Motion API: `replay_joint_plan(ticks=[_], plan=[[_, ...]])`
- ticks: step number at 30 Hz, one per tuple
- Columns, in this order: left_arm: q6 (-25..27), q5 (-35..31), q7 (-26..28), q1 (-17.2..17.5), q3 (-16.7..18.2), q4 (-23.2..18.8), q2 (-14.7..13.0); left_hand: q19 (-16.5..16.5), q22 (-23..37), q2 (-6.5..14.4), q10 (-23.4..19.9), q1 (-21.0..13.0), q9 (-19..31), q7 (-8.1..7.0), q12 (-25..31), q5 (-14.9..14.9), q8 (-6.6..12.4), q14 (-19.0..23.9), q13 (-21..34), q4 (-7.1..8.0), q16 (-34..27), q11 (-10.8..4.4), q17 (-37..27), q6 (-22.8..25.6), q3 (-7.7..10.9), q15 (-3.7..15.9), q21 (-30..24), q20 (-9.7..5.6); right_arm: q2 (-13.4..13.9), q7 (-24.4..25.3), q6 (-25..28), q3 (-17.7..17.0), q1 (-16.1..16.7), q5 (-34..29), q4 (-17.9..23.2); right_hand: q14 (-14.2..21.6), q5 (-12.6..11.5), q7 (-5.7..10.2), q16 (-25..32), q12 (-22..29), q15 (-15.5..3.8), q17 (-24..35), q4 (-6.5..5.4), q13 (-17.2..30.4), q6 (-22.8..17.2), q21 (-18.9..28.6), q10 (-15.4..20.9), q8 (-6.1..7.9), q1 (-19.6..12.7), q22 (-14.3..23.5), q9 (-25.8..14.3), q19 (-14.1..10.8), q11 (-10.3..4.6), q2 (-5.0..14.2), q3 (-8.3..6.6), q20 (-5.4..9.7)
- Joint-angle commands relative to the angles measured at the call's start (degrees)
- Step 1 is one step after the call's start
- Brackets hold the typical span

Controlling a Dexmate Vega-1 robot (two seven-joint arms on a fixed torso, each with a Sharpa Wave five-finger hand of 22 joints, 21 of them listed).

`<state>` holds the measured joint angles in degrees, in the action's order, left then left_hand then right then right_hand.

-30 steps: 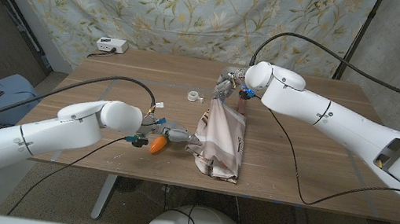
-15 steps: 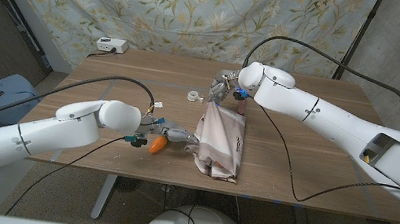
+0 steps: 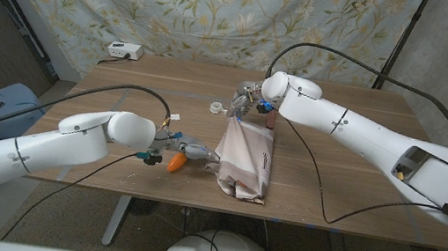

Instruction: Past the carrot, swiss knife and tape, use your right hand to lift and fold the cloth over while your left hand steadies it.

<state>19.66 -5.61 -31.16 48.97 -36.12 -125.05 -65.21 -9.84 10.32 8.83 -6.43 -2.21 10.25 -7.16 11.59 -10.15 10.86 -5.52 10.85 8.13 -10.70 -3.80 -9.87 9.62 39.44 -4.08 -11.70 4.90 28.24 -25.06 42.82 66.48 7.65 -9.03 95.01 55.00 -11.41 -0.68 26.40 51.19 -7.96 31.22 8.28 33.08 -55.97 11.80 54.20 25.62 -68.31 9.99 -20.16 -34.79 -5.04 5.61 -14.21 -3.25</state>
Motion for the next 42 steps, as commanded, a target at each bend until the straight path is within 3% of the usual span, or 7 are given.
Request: replay_joint_plan(ticks=[1, 15, 23, 31, 42], plan=[[1.1, 1.8, 1.5, 1.5, 2.1, -2.3, -1.9, -5.0, 0.1, -0.1, -0.4, -0.8, 0.1, 0.08, 0.3, -0.2, -0.06, 0.3, 0.1, -0.01, 0.1, 0.22, -0.2, 0.2, 0.52, -0.22, -0.5, 0.05, -1.6, -0.7, -2.9, 0.4, 0.3, -1.3, -3.2, 0.5, 0.2, 0.29, -0.2, -0.4, -4.99, 0.3, -0.06, 0.0, -0.1, -0.2, 0.3, 0.08, 0.1, 0.2, -0.1, -0.2, -0.44, 0.32, 0.05, 0.23], [3.1, 4.5, 3.3, 3.3, 4.6, -5.6, -4.6, -4.9, 0.1, -0.2, -0.4, -1.0, 0.1, 0.07, 0.3, -0.1, -0.06, 0.5, 0.1, -0.16, 0.0, 0.31, -0.2, 0.3, 0.73, -0.22, -0.5, 0.05, -2.4, -1.9, -4.3, -0.3, 0.8, -1.0, -4.9, -0.1, 0.4, 0.55, -1.1, -1.8, -4.4, 0.5, -0.8, -1.4, 0.7, -0.2, -0.5, -0.33, 1.6, 0.1, 0.2, 0.1, -0.22, 0.29, 0.82, -0.34], [4.5, 6.0, 5.0, 4.4, 6.4, -7.9, -6.5, -4.6, 0.1, -0.2, -0.5, -1.0, 0.2, -0.02, 0.4, -0.1, -0.02, 0.7, 0.1, -0.18, 0.0, 0.37, -0.2, 0.5, 0.87, -0.28, -0.6, 0.3, -1.9, -2.9, -6.6, -1.3, 1.4, 0.1, -4.6, -0.9, 0.5, -0.66, -3.0, -4.5, -2.92, -0.5, -2.09, -4.2, 5.3, -0.4, -2.4, -2.64, 5.8, 0.1, 0.8, 0.6, 1.18, -1.81, 2.91, -1.84], [6.0, 6.4, 6.3, 4.7, 7.3, -9.6, -7.5, -4.4, 0.1, -0.2, -0.7, -1.1, 0.2, -0.04, 0.4, -0.1, 0.07, 0.9, 0.1, -0.22, 0.0, 0.37, -0.2, 0.9, 0.99, -0.35, -0.6, 0.57, -2.0, -3.5, -9.4, -2.6, 1.6, 1.1, -4.5, -3.5, 0.2, -0.58, -5.3, -7.0, -0.57, -1.7, -2.22, -6.1, 9.2, -0.6, -5.5, -5.0, 7.1, 0.1, 1.6, 1.3, 2.8, -2.52, 3.59, -2.86], [7.1, 7.1, 7.5, 4.9, 8.1, -10.9, -8.3, -4.3, 0.1, -0.2, -0.8, -1.2, 0.2, -0.08, 0.5, -0.1, 0.07, 1.0, 0.1, -0.37, 0.0, 0.29, -0.2, 1.0, 1.2, -0.37, -0.6, 0.61, -3.3, -4.0, -12.4, -3.6, 1.0, 1.5, -5.6, -4.7, -0.1, -0.31, -6.6, -8.9, 0.14, -2.9, -1.95, -7.6, 10.0, -0.6, -7.4, -6.03, 7.4, 0.1, 2.2, 1.8, 3.51, -2.58, 3.82, -3.37]])
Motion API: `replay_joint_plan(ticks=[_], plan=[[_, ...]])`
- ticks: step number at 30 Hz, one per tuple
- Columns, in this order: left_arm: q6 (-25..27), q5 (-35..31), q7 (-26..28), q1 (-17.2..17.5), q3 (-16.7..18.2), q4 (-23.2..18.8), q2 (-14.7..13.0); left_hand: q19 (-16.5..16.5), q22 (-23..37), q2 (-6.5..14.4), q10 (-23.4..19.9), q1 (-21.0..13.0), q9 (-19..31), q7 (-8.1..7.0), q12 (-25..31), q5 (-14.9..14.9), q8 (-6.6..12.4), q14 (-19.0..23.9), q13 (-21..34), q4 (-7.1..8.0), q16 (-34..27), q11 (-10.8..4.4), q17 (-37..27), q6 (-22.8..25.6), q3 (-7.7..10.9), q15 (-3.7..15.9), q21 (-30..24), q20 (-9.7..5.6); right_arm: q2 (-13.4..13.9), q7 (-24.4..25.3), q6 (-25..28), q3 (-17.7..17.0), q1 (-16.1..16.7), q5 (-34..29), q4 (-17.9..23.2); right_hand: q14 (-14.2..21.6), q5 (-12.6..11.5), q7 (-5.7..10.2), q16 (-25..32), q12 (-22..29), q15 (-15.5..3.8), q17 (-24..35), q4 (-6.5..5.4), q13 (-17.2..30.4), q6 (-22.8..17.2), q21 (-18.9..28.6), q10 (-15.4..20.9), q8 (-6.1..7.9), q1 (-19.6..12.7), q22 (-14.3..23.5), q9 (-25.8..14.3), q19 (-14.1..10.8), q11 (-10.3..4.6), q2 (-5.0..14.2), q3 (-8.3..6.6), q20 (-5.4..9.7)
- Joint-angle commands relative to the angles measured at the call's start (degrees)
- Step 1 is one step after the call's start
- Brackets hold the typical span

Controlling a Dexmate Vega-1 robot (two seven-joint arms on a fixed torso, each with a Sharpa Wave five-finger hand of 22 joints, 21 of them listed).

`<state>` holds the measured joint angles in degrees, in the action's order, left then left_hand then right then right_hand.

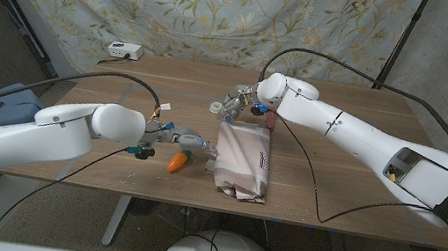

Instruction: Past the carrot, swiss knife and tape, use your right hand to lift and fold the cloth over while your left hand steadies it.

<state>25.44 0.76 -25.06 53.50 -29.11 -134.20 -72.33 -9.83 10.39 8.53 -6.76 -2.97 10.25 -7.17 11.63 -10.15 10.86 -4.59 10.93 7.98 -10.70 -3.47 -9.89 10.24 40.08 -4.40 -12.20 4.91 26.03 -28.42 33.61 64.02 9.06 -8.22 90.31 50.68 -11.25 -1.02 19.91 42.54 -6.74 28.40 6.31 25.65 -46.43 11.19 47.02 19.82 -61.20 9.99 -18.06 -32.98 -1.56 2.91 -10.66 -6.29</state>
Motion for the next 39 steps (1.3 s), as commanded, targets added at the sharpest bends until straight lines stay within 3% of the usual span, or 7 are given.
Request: replay_joint_plan(ticks=[1, 15, 39], plan=[[1.3, 0.8, 1.4, 0.3, 1.1, -1.8, -1.3, -4.3, 0.1, 0.2, -0.6, -0.5, 0.2, -0.09, 0.4, -0.1, 0.06, 0.0, 0.0, -0.24, 0.0, -0.05, -0.1, 0.4, 0.6, -0.08, -0.1, 0.61, -1.1, -0.6, -3.4, -1.3, -0.4, 0.6, -0.9, -0.4, -0.2, 0.01, -0.1, -0.4, -1.09, 0.0, 0.03, -0.3, 0.5, 0.0, -0.3, -0.26, 0.3, 0.1, 0.1, 0.0, 0.05, 0.12, 0.28, -0.37], [-1.2, -0.2, 1.2, -1.3, 0.1, -0.4, 0.4, -4.1, 0.0, 0.3, -0.6, -0.9, 0.2, -0.23, 0.4, -0.1, 0.01, 0.2, 0.0, -0.64, 0.1, -0.08, 0.0, 0.5, 0.9, -0.07, -0.1, 0.72, 0.4, -1.5, -4.1, -2.7, -0.5, 0.5, 1.8, -0.9, -0.4, -0.08, 0.0, -1.4, -0.77, 0.1, 0.35, -1.4, 0.5, 0.0, -0.6, -0.75, 0.2, 0.1, 0.5, 0.3, 0.2, 0.41, 0.48, -0.87], [-8.1, -4.2, -4.4, -8.7, -8.0, 9.0, 11.7, -4.2, 0.0, 0.1, -0.5, -1.4, 0.2, -0.01, 0.3, -0.1, -0.11, 0.3, 0.0, -1.13, 0.2, 0.11, 0.0, 0.5, 1.25, -0.09, 0.0, 0.83, 4.7, 0.7, 0.6, -6.1, 2.4, 1.0, 7.7, -2.7, -0.4, -0.41, -0.3, -3.2, -0.14, 0.2, 0.74, -3.1, 0.8, 0.0, -1.4, -1.72, 0.1, 0.1, 1.1, 0.8, 0.62, 0.96, 0.85, -1.49]])
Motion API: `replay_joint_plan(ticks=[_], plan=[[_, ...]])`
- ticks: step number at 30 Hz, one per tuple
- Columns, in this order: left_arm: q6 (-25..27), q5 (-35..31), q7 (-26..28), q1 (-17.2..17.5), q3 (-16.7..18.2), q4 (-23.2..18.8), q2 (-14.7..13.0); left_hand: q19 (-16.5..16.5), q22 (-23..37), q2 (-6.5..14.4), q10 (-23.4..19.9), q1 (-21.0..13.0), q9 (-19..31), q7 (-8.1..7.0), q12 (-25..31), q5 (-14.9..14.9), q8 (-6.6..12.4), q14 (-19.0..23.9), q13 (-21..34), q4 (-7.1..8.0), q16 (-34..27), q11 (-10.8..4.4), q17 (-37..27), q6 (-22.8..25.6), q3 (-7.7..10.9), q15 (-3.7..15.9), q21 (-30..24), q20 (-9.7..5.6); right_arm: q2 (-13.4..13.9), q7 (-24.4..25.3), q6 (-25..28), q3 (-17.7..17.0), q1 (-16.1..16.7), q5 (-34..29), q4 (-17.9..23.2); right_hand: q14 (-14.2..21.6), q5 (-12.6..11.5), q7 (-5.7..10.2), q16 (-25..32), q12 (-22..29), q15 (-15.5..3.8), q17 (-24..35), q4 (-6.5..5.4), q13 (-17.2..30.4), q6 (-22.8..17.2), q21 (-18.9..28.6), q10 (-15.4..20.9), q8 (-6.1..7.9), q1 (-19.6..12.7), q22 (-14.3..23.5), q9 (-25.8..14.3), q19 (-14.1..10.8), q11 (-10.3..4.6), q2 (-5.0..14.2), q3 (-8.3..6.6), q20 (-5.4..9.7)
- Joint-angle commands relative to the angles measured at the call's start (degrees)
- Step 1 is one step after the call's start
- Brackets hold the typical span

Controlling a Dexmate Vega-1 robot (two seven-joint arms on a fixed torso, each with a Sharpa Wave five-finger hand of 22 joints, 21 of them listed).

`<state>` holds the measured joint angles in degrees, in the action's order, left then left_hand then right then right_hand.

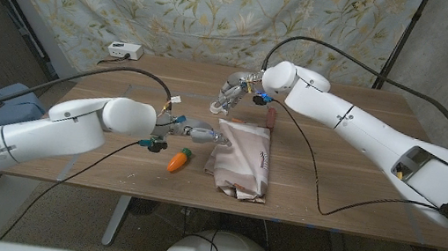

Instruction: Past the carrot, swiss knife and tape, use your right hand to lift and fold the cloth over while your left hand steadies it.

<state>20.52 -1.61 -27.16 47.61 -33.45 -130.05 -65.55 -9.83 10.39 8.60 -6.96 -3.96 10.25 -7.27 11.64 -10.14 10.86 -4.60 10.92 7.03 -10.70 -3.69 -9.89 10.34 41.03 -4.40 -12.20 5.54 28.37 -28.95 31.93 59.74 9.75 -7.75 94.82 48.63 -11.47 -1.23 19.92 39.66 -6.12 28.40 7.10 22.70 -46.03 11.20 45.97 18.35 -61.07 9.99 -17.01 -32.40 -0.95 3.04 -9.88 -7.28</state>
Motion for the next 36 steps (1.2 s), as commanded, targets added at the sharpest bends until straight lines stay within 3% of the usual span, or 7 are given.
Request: replay_joint_plan(ticks=[1, 15, 20, 25, 34, 35, 36], plan=[[-3.3, -2.0, -2.3, -3.0, -3.9, 5.3, 5.2, -4.2, 0.0, 0.0, -0.3, -0.4, 0.2, 0.1, 0.3, -0.1, -0.11, 0.3, 0.0, -0.17, 0.2, 0.34, 0.0, 0.3, 0.31, -0.08, 0.0, 0.19, 2.6, 1.4, 2.4, -1.9, 1.9, 0.6, 3.5, -0.8, -0.2, -0.19, -0.3, -0.4, -0.69, 0.2, -0.06, -0.2, 0.5, -0.1, -0.6, -0.3, 0.0, 0.1, 0.1, 0.3, 0.03, 0.86, 0.09, -0.52], [-2.0, -2.0, -4.1, -3.2, -5.0, 6.9, 5.2, -4.2, 0.0, 0.0, -0.3, -0.3, 0.2, 0.15, 0.3, 0.0, -0.18, 0.4, 0.0, 0.09, 0.1, 0.2, -0.2, 0.2, 0.38, -0.08, 0.0, 0.26, 6.9, 4.9, 4.5, -5.6, 5.3, 2.3, 8.7, -3.2, 0.0, -1.52, -1.4, -2.7, 0.71, -0.4, -0.33, -1.6, 3.0, -0.1, -3.2, -2.21, 1.0, 0.2, 0.8, 1.1, 1.11, 1.16, 0.66, -0.76], [-1.0, -1.2, -4.5, -2.8, -4.5, 6.1, 4.2, -4.2, 0.0, 0.0, -0.2, -0.1, 0.2, 0.22, 0.3, 0.0, -0.24, 0.4, 0.0, 0.27, 0.1, 0.26, -0.2, 0.1, 0.37, -0.11, 0.1, 0.39, 8.6, 6.1, 5.3, -6.6, 6.4, 2.3, 10.8, -4.4, 0.1, -2.51, -2.2, -5.0, 1.56, -1.0, -0.33, -2.5, 4.6, -0.1, -6.5, -3.45, 1.5, 0.2, 1.5, 1.6, 2.13, 1.3, 0.8, -0.82], [-0.5, -1.0, -4.7, -2.6, -4.3, 5.8, 3.5, -4.2, 0.0, -0.1, -0.2, -0.1, 0.2, 0.25, 0.3, 0.0, -0.25, 0.4, 0.0, 0.39, 0.0, 0.31, -0.3, 0.0, 0.36, -0.11, 0.1, 0.43, 10.3, 7.5, 6.1, -7.4, 7.6, 1.9, 12.8, -5.6, 0.2, -2.26, -2.7, -6.3, 2.13, -1.2, -0.51, -3.1, 5.3, -0.2, -8.1, -3.94, 2.0, 0.2, 1.9, 2.2, 2.53, 1.46, 0.94, -0.79], [-1.1, -1.2, -4.6, -3.0, -4.6, 6.4, 3.7, -4.1, 0.1, -0.1, -0.2, 0.0, 0.2, 0.25, 0.3, 0.0, -0.24, 0.4, 0.0, 0.5, 0.0, 0.3, -0.3, 0.0, 0.4, -0.06, 0.1, 0.41, 13.6, 10.2, 4.5, -7.9, 10.7, -0.3, 16.2, -7.8, 0.7, -1.4, -4.7, -9.9, 3.1, -3.2, -2.9, -5.4, 5.4, 0.0, -10.1, -4.91, 7.0, 0.2, 3.7, 2.6, 1.79, 1.9, 2.23, -0.22], [-1.2, -1.1, -4.7, -3.0, -4.5, 6.5, 3.7, -4.1, 0.1, -0.1, -0.2, 0.0, 0.2, 0.26, 0.3, 0.0, -0.24, 0.4, 0.0, 0.51, 0.0, 0.27, -0.3, 0.0, 0.4, -0.04, 0.1, 0.41, 14.0, 10.4, 4.2, -7.8, 11.0, -0.9, 16.6, -8.3, 0.7, -1.19, -5.0, -10.4, 3.11, -3.5, -3.03, -5.7, 5.7, 0.0, -10.4, -5.16, 7.3, 0.2, 3.9, 2.8, 1.69, 2.0, 2.27, 0.42], [-1.3, -1.2, -4.8, -3.1, -4.6, 6.6, 3.7, -4.1, 0.1, -0.1, -0.2, 0.0, 0.2, 0.28, 0.3, 0.0, -0.24, 0.4, 0.0, 0.52, 0.1, 0.28, -0.3, 0.0, 0.41, -0.08, 0.1, 0.44, 14.9, 11.5, 3.8, -7.5, 12.0, -2.3, 17.7, -9.2, 0.7, -0.91, -5.6, -11.1, 4.27, -4.0, -3.16, -6.2, 5.9, 0.1, -10.9, -5.38, 7.8, 0.2, 4.2, 2.7, 1.35, 1.91, 2.41, 0.78]])
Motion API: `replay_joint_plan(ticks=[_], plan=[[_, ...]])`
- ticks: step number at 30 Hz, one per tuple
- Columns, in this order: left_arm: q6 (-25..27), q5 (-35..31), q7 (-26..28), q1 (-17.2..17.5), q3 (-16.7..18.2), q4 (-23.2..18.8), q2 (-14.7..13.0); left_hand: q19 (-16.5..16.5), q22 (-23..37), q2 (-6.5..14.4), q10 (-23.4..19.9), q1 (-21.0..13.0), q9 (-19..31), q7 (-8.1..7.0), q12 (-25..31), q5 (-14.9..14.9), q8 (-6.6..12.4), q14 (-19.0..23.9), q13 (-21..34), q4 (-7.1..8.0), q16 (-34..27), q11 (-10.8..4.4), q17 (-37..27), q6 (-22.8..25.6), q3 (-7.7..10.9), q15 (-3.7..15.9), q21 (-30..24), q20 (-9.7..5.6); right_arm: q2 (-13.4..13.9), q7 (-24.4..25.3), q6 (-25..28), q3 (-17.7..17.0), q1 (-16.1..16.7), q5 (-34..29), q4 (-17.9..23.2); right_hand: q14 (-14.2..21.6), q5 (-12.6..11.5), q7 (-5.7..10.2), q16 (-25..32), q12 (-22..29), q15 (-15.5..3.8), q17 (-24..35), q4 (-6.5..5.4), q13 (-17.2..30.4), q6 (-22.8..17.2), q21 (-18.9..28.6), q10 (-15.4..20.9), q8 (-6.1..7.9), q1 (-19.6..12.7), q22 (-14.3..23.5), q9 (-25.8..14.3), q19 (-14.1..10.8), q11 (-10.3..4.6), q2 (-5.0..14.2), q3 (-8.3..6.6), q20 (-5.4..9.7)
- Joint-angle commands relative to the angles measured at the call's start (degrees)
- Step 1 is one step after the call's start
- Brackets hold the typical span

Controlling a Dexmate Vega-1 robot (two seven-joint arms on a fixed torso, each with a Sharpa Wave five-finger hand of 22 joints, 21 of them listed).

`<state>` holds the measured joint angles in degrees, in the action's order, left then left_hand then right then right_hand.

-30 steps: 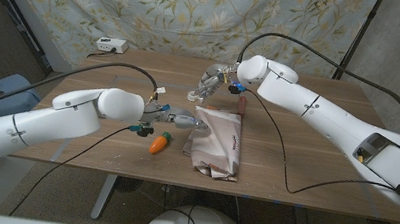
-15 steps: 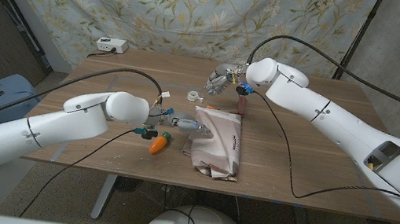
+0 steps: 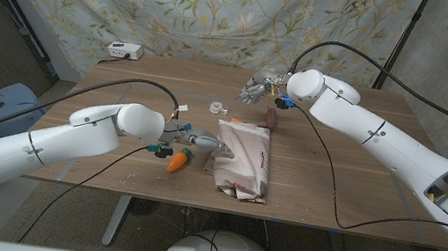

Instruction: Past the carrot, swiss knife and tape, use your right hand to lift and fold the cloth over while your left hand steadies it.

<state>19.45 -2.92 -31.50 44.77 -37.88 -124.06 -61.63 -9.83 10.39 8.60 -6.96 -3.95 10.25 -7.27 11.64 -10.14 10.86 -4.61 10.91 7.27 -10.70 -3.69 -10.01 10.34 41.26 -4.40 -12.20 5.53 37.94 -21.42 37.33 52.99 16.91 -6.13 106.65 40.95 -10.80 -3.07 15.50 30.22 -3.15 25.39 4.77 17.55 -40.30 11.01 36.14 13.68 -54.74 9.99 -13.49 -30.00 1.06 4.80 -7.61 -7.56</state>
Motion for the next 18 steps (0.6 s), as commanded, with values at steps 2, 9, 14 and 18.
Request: replay_joint_plan(ticks=[2, 9, 14, 18], plan=[[-0.3, 0.1, -0.5, -0.3, -0.2, 0.7, -0.2, -4.1, 0.1, -0.1, -0.2, 0.0, 0.2, 0.27, 0.3, 0.0, -0.24, 0.4, 0.0, 0.29, 0.1, 0.32, -0.2, 0.0, 0.2, -0.05, 0.1, 0.44, 5.6, 4.2, -1.9, -0.8, 5.5, -4.8, 6.4, -2.5, 0.1, 1.34, -1.9, -3.0, 1.33, -1.6, -1.83, -2.1, 0.4, 0.3, -1.5, -1.1, 3.3, 0.2, 1.3, 0.4, -1.07, 0.8, 0.45, 1.76], [-0.7, -0.1, -0.9, -0.6, -0.3, 0.9, -0.2, -4.1, 0.1, -0.1, -0.2, 0.1, 0.2, 0.3, 0.3, 0.0, -0.23, 0.5, 0.0, 0.37, 0.0, 0.32, -0.2, 0.0, 0.25, -0.08, 0.1, 0.46, 8.5, 6.2, -2.5, -0.2, 9.7, -11.2, 10.6, -5.7, 0.1, 2.17, -3.7, -6.3, 2.05, -3.4, -3.6, -4.5, 2.6, 0.2, -2.7, -2.37, 7.1, 0.2, 2.4, 1.0, -1.57, 1.8, 1.06, 3.45], [-0.8, -0.5, -1.2, -1.0, -0.4, 1.1, -0.1, -4.1, 0.1, -0.1, -0.2, 0.1, 0.2, 0.3, 0.3, 0.0, -0.22, 0.4, 0.0, 0.38, 0.1, 0.31, -0.2, 0.0, 0.29, -0.04, 0.1, 0.41, 9.6, 4.9, -1.8, 0.5, 11.1, -15.8, 12.7, -8.0, 0.1, 2.7, -4.5, -8.2, 2.22, -4.2, -4.66, -5.6, 3.8, -0.1, -3.5, -2.72, 9.2, 0.2, 2.6, 2.4, -2.0, 2.8, 1.18, 4.54], [-0.7, -0.7, -1.3, -1.1, -0.4, 1.0, 0.0, -4.1, 0.1, -0.1, -0.1, 0.1, 0.2, 0.33, 0.2, 0.1, -0.21, 0.4, 0.0, 0.4, 0.1, 0.3, -0.2, 0.0, 0.31, -0.04, 0.1, 0.41, 10.1, 4.3, -2.0, 0.6, 12.5, -19.1, 14.0, -10.0, 0.0, 2.96, -4.8, -9.7, 1.97, -5.0, -6.2, -6.3, 4.5, -0.1, -3.8, -2.8, 11.9, 0.2, 2.8, 3.1, -2.28, 3.71, 1.53, 5.68]])
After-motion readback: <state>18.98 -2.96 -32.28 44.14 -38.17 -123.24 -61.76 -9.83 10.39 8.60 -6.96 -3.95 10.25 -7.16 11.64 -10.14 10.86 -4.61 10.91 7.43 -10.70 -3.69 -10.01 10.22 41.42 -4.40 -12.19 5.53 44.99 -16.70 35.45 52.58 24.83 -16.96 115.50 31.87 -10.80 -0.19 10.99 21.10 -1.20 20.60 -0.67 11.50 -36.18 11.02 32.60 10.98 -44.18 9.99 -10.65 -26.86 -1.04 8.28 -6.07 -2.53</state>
